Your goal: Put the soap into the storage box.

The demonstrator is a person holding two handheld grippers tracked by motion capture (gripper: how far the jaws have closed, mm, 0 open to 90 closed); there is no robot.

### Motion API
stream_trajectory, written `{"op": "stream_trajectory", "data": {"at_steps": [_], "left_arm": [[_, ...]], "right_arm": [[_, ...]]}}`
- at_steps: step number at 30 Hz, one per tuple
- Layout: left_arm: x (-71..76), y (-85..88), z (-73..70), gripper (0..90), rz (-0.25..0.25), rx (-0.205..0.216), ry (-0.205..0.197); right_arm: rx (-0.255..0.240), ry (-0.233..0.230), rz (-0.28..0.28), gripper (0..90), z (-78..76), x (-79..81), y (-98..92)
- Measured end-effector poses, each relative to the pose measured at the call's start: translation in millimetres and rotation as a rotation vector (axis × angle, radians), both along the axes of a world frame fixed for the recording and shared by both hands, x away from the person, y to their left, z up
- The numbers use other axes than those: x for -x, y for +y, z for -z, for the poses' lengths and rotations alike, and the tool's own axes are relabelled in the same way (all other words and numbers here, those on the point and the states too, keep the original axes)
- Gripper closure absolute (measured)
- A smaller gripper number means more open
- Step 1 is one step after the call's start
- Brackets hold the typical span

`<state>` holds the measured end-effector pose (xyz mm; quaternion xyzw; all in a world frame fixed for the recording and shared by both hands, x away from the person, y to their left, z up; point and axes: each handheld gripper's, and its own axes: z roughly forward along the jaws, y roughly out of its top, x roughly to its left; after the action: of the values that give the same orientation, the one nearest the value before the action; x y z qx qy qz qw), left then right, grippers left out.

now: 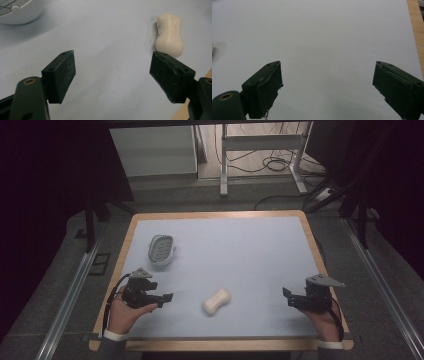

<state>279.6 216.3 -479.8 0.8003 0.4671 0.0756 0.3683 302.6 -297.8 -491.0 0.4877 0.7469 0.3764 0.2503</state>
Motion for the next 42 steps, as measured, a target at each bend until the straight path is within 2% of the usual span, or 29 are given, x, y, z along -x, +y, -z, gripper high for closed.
{"op": "stream_trajectory", "data": {"at_steps": [9,21,27,42], "left_arm": [[-1.7,-9.8,-3.2,20.5,0.029,-0.018,-0.001],[-4.4,-31.3,-3.4,20.4,0.078,-0.049,0.0],[-6.2,-46.7,-2.1,20.4,0.116,-0.062,0.009],[-14.7,-82.1,2.6,19.3,0.176,-0.085,0.024]], "right_arm": [[-0.006,-0.006,0.013,8.7,-1.0,0.0,-2.9],[-0.005,0.0,0.019,8.7,-1.2,0.0,-3.8],[-0.013,0.002,0.016,8.7,-1.6,0.2,-4.0],[-0.002,0.009,0.017,8.8,0.4,0.1,-5.2]]}}
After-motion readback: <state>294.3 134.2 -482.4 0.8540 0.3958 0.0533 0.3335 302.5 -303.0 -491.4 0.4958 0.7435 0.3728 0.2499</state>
